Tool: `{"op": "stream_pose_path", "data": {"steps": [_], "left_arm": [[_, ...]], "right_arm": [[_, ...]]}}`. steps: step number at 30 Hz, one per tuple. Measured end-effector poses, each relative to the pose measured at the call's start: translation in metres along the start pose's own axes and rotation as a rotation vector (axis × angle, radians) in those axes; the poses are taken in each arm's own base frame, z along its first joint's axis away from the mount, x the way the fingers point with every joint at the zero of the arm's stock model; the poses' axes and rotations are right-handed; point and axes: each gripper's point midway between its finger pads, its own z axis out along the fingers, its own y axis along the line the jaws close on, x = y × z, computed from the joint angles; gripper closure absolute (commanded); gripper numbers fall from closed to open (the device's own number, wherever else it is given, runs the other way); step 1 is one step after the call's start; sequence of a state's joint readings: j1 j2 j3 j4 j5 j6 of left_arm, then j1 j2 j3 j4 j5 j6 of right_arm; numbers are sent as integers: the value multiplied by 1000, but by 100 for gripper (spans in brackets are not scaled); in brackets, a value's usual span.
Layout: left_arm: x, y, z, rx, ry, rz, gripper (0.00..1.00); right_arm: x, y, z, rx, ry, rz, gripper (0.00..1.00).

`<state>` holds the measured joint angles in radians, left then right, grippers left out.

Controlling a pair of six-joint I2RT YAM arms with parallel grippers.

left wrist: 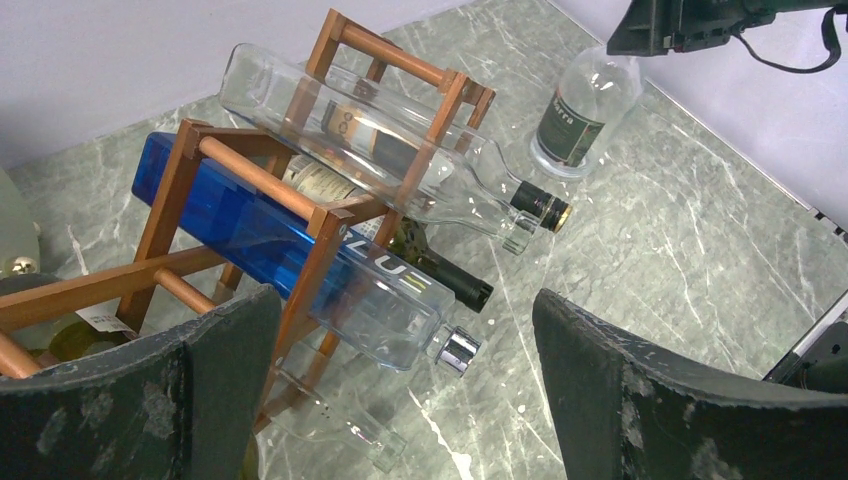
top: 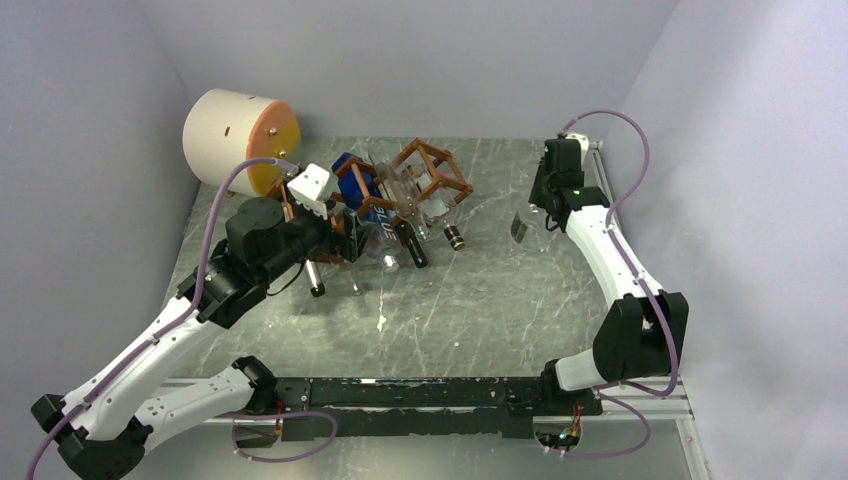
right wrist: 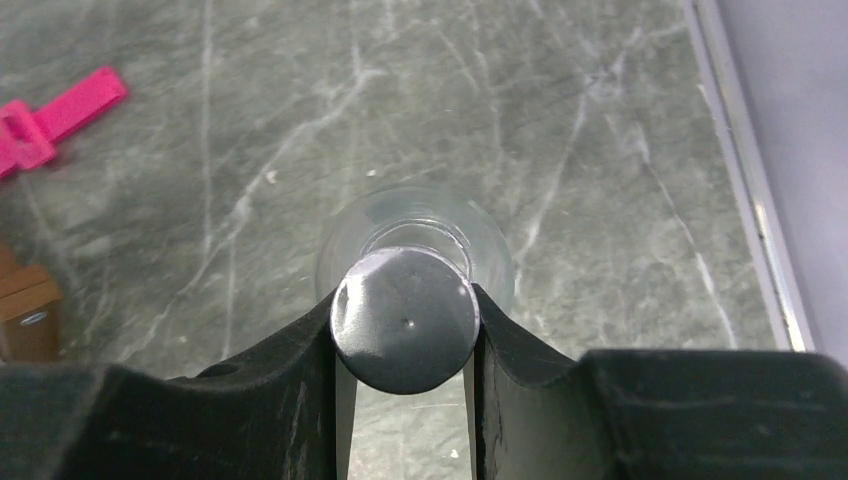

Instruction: Put the wine bottle on the wine rack

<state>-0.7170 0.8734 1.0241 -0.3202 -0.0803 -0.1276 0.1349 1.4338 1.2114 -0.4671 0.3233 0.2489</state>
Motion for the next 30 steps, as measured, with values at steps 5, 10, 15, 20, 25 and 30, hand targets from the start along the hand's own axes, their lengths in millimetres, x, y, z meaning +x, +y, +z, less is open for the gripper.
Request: {"op": "stream_pose_path", "data": {"steps": [5, 10, 15, 20, 25, 30], "left_arm": [[0, 0, 0, 0, 1, 0, 1], [0, 0, 0, -1, 1, 0, 1], [1, 0, 0, 0, 3, -1, 1], [4, -1, 4, 5, 17, 0, 1], [10, -2, 10, 9, 39, 0, 1], [14, -3, 13, 11, 51, -8, 1]], "right_arm": [[0, 30, -1, -65, -56, -27, 100], [9, 38, -12, -92, -167, -30, 100], [30, 25, -38, -114, -263, 36, 100], [43, 14, -50, -111, -282, 115, 100], [54, 8, -57, -103, -246, 158, 100], [64, 7, -65, -101, -177, 185, 100]]}}
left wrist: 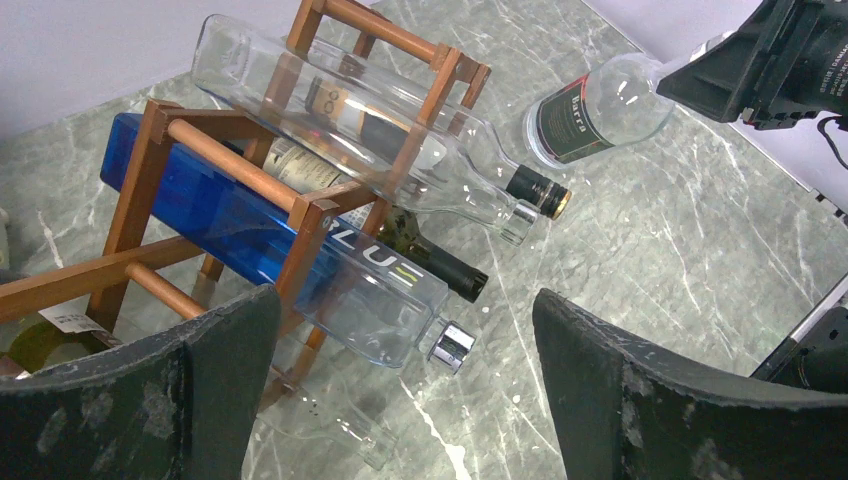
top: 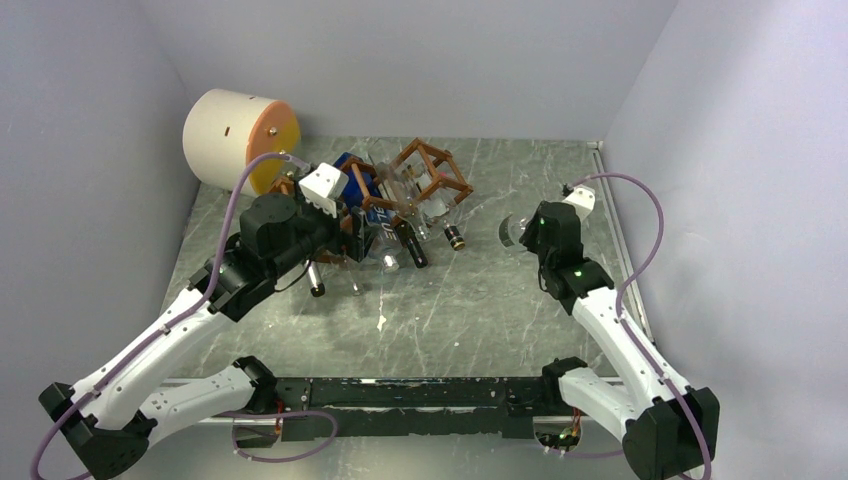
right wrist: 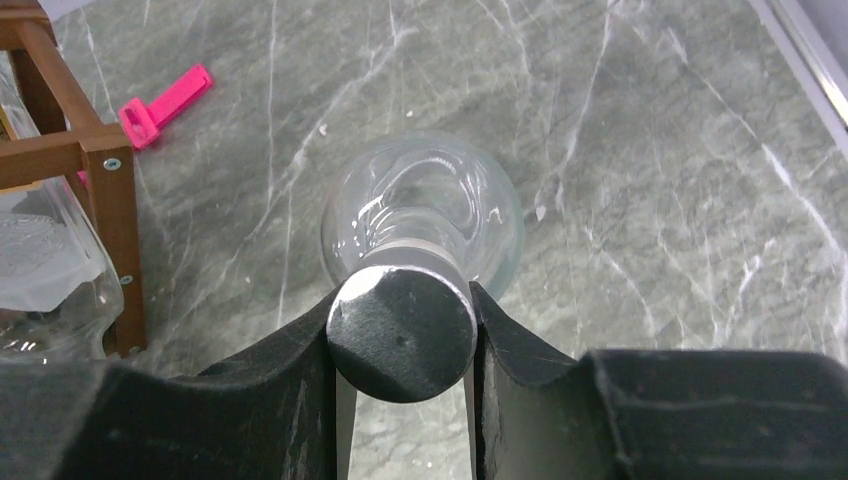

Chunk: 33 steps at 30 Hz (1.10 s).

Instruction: Put the wine bottle on the wine rack

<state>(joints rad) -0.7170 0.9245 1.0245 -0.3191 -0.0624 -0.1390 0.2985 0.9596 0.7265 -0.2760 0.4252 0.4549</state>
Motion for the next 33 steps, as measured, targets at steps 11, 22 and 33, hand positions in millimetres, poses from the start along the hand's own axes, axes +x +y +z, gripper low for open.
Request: {"op": "stream_pose_path", "data": {"steps": [11, 22, 33], "left_arm": [[-10, -6, 3, 26, -9, -9, 1], [-8, -8, 5, 30, 0, -19, 1], [-6, -8, 7, 30, 6, -19, 1]], "right_arm": [[11, 5, -11, 7, 157, -9, 100], [31, 13, -27, -53, 320, -65, 100], [58, 7, -39, -55, 461, -114, 100]]}}
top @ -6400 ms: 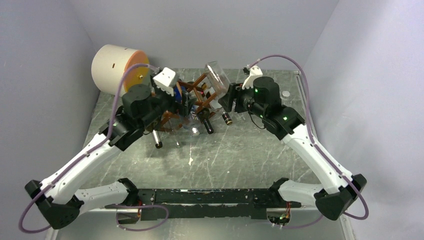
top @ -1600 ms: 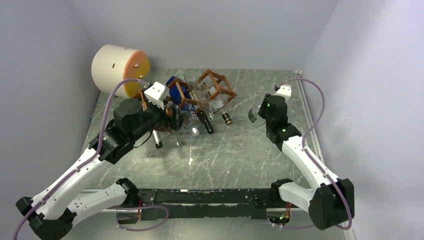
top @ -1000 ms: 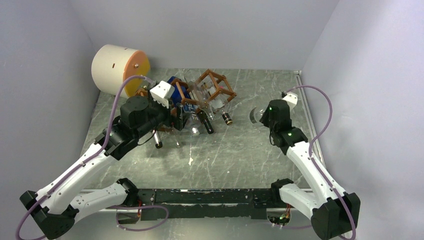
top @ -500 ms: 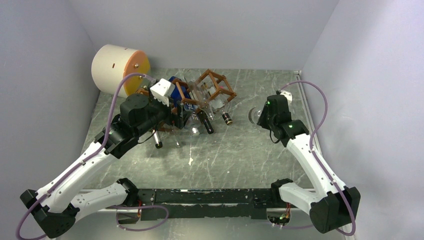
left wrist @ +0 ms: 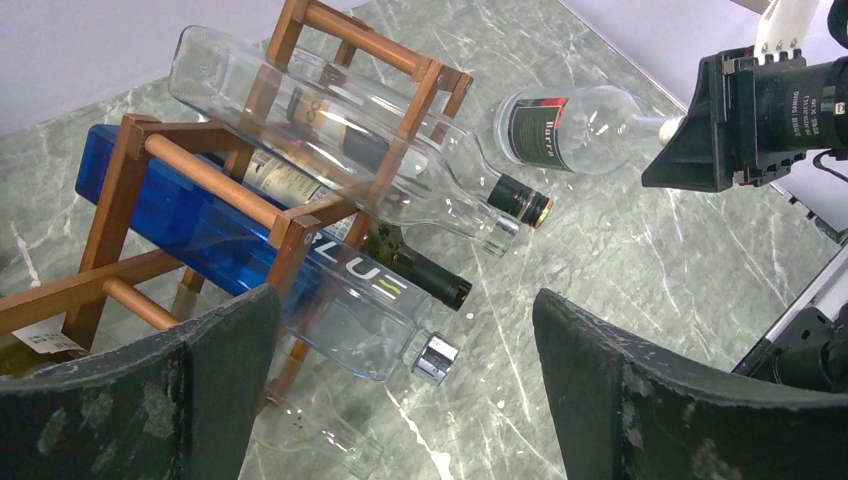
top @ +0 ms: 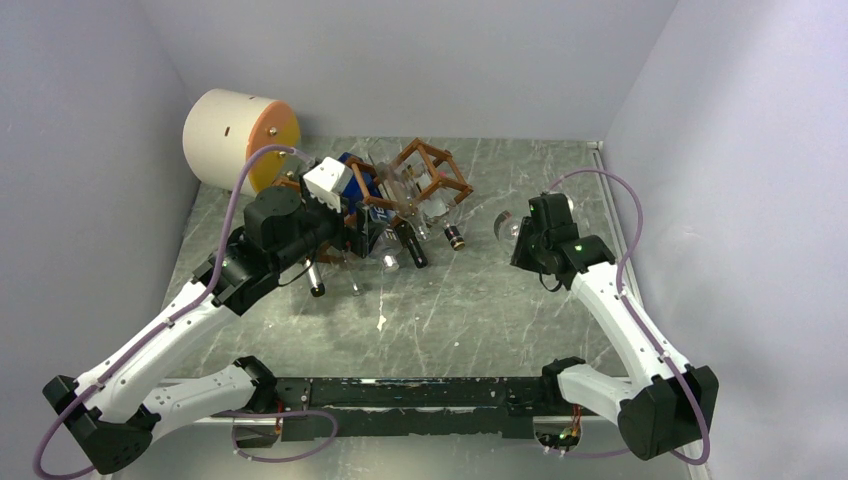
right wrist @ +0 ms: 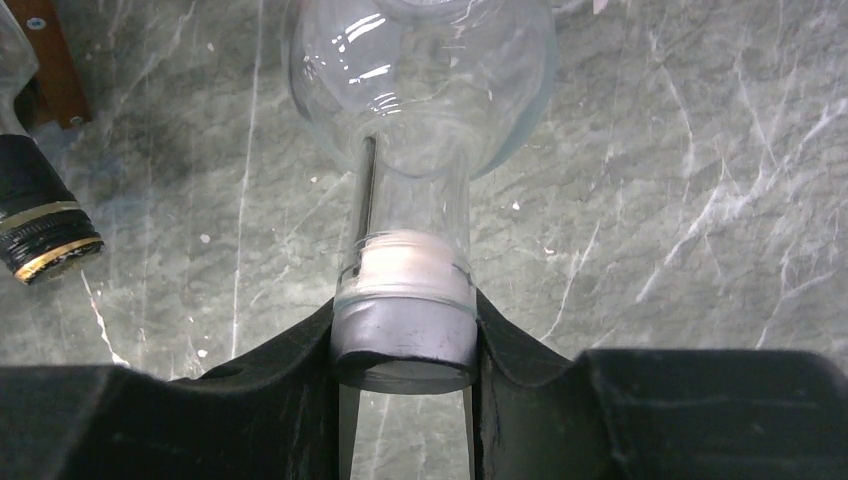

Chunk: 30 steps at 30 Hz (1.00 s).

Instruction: Put the wine bottle on the wine rack

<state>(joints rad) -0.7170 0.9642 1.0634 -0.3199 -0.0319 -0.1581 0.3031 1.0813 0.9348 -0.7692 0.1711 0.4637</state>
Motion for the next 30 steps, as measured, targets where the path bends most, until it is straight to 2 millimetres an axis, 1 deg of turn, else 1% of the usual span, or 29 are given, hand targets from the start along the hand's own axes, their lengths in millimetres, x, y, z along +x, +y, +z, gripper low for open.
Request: {"op": "stream_pose_path", "data": {"steps": [5, 10, 17, 22, 26, 30], "left_arm": [[1, 0, 1, 0, 3, 0, 1], [2, 0, 2, -1, 9, 0, 1], [3, 0, 3, -2, 9, 0, 1], [3, 0, 3, -2, 13, 0, 1], [4, 1, 4, -3, 17, 0, 1], [5, 1, 5, -3, 20, 1, 1]], "right_arm": [[5, -2, 0, 0, 8, -4, 100], [17, -3, 6, -13, 31, -13, 100], [40, -2, 23, -25, 111, -36, 100], [49, -1, 37, -30, 152, -56, 100], [55, 0, 51, -24, 183, -73, 100], [68, -2, 67, -7, 222, -93, 100]]}}
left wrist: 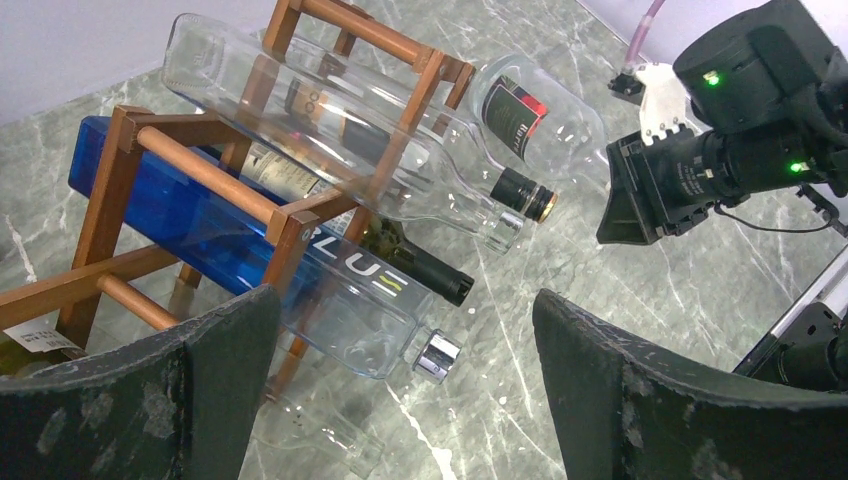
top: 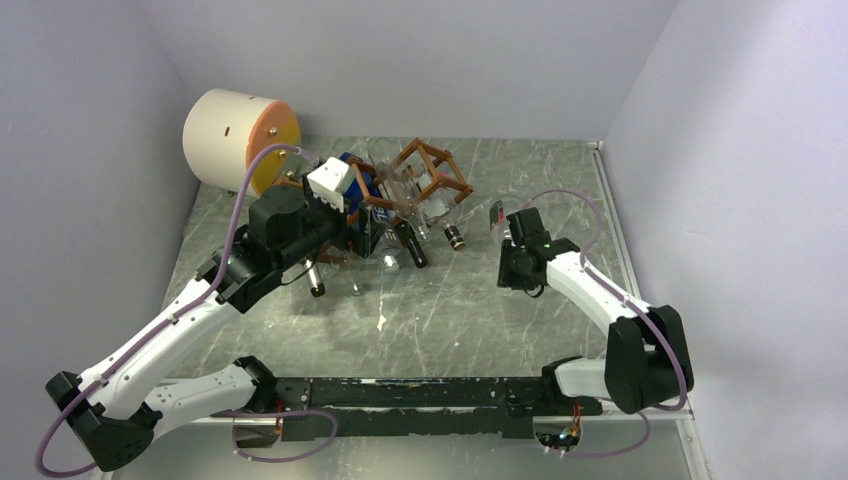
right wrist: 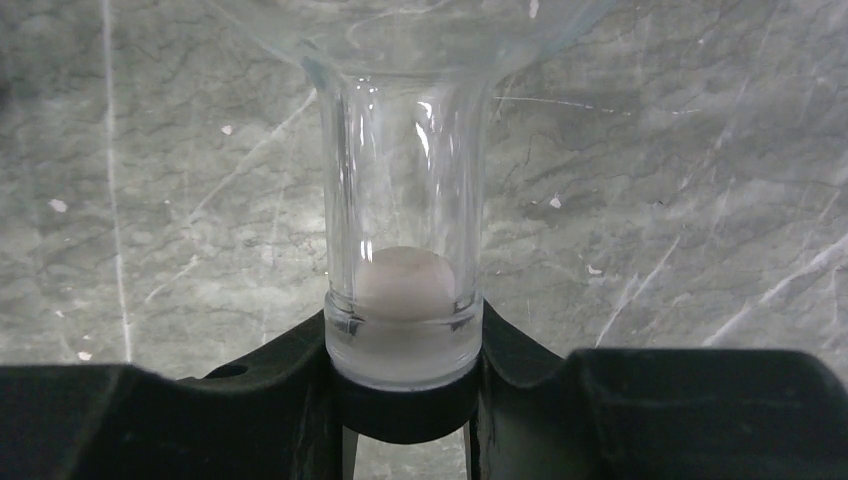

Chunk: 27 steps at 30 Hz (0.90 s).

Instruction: Put the wine bottle on the wine rack

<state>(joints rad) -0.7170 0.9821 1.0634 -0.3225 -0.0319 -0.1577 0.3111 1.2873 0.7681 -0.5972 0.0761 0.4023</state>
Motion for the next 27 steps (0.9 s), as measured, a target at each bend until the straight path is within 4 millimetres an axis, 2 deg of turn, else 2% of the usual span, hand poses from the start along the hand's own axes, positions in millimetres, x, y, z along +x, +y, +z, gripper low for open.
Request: {"op": "stream_pose_path", "data": {"steps": [3, 5, 8, 15, 23, 27], "left_arm": [[1, 0, 0, 0, 2, 0, 1], [1, 0, 0, 0, 4, 0, 1], [1, 0, 0, 0, 4, 0, 1], [1, 0, 0, -1, 4, 1, 1], [1, 0, 0, 0, 4, 1, 1], [1, 0, 0, 0, 4, 1, 1]], "right_arm": [[5, -1, 8, 9, 22, -5, 99], [5, -1, 12, 11, 26, -7, 86], [3, 0, 16, 13, 23, -11, 75], [2, 1, 26, 16, 24, -11, 72], [10, -1, 35, 24, 58, -14, 66], [14, -2, 39, 33, 80, -17, 57]]}}
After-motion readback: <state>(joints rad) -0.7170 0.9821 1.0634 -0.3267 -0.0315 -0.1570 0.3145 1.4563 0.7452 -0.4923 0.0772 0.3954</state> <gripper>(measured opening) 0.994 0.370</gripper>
